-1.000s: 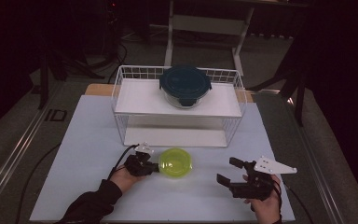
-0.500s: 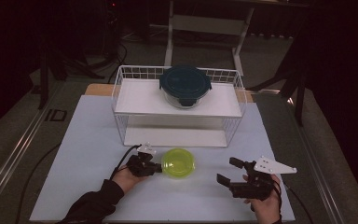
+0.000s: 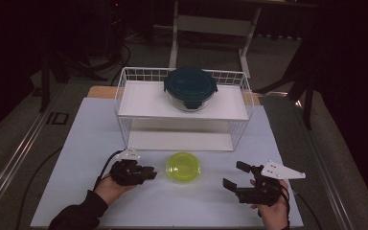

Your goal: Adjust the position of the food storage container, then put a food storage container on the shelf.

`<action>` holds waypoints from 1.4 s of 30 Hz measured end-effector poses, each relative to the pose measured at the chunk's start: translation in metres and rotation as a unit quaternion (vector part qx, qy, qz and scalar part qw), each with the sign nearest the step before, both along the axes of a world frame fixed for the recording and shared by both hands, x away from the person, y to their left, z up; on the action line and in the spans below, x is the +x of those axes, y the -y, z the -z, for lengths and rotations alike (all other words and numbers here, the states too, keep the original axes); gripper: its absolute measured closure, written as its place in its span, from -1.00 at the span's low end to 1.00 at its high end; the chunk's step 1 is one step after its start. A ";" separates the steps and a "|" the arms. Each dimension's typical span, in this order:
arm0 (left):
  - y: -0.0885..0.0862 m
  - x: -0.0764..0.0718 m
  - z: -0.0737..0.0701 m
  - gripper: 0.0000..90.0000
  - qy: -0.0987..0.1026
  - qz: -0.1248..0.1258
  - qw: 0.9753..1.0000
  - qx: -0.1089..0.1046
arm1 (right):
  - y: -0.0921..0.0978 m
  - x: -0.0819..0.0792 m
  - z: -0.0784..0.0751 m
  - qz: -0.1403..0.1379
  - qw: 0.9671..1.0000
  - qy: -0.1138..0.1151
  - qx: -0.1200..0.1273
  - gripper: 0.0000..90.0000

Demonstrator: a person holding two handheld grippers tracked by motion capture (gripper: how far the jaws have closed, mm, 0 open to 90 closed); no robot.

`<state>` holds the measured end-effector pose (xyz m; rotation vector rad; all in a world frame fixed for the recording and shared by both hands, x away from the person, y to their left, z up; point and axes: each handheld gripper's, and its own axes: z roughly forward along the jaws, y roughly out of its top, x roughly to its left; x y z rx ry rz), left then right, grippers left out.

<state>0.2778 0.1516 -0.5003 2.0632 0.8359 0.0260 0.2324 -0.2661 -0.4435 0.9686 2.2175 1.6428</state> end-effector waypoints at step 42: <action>0.028 0.017 -0.047 -0.92 -0.049 -0.031 0.993 -0.107 | -0.055 0.060 0.010 -0.003 0.991 -0.130 -0.015 -0.70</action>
